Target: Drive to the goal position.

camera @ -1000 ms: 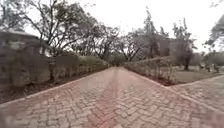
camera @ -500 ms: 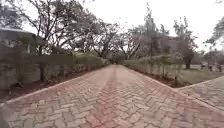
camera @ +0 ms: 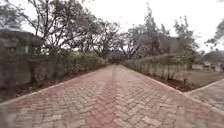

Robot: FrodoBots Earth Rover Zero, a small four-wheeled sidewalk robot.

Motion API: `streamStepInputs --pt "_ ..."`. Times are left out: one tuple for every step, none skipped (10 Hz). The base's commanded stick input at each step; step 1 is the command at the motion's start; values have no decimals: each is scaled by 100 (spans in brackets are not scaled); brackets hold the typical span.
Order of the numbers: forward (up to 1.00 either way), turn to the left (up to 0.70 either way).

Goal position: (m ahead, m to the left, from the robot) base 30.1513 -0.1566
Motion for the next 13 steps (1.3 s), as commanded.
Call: streamStepInputs --pt "70 0" --pt "70 0" --pt "70 0" --pt "70 0" --pt "70 0" --pt "70 0" --pt "70 0" --pt "70 0" --pt "70 0" --pt "70 0" --pt "70 0" --pt "70 0" --pt "70 0"
